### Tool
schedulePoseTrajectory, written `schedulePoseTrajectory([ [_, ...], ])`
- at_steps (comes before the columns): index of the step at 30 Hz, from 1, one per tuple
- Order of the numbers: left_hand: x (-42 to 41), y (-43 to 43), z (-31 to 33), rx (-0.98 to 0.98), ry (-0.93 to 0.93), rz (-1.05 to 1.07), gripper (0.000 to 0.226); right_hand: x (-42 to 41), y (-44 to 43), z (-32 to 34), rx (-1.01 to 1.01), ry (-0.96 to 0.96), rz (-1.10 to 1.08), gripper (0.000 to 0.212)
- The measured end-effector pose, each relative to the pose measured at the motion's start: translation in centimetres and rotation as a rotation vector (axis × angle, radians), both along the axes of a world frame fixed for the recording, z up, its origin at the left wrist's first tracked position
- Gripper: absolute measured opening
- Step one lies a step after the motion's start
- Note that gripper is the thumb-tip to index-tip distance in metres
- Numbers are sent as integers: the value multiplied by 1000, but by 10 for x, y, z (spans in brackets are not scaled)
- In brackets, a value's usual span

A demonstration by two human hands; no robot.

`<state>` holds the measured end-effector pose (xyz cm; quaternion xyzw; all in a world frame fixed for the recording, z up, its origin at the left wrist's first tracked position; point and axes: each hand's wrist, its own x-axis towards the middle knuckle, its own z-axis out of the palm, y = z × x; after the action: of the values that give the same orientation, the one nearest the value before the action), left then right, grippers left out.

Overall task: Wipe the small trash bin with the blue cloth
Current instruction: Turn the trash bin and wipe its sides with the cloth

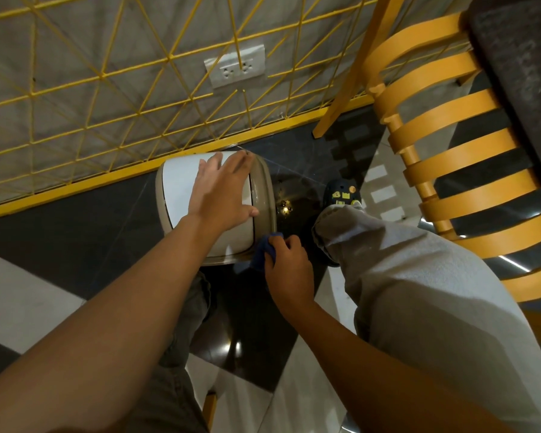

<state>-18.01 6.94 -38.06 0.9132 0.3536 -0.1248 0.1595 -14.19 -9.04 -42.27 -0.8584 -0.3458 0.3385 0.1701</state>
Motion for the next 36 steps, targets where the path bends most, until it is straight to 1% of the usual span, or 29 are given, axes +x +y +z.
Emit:
schedulePoseTrajectory([
  [1, 0, 0, 0, -1, -5, 2, 94, -1, 1, 1, 25, 2, -14, 33],
  [4, 0, -1, -1, -10, -24, 14, 92, -6, 14, 7, 205, -45, -43, 32],
  [5, 0, 0, -1, -18, -29, 20, 92, -8, 17, 8, 235, -62, -33, 32],
  [7, 0, 0, 0, -23, -30, 24, 93, -10, 15, 6, 204, -75, 2, 32],
  [9, 0, 1, 1, -14, -25, 11, 93, -8, 5, -1, 106, -56, 24, 31],
  [11, -1, -1, 1, -12, -19, -4, 93, -5, -3, -7, 26, -24, 19, 29],
  [12, -1, -1, 1, -11, -17, -13, 93, -4, -4, -7, 30, 0, -9, 29],
  [16, -3, 2, 0, -23, 11, -90, 94, 6, 1, -3, 105, 169, -265, 32],
  [20, -8, 3, -2, -46, 58, -193, 94, 25, 1, -3, 128, 411, -598, 37],
  [22, -12, 0, -5, -40, 69, -247, 93, 27, 0, -4, 130, 452, -697, 37],
  [24, -14, -6, -6, -59, 46, -219, 93, 26, 0, -7, 109, 510, -744, 39],
  [27, -13, -18, -8, -48, 7, -46, 90, 18, 0, -12, 45, 592, -658, 43],
  [29, -12, -22, -11, -26, 28, 29, 88, 8, -1, -15, 1, 571, -560, 47],
  [33, -13, -24, -15, -4, 44, 5, 81, 2, 3, -19, 41, 444, -499, 43],
  [36, -12, -21, -15, 3, 65, -6, 80, 4, 11, -20, 81, 396, -484, 38],
])
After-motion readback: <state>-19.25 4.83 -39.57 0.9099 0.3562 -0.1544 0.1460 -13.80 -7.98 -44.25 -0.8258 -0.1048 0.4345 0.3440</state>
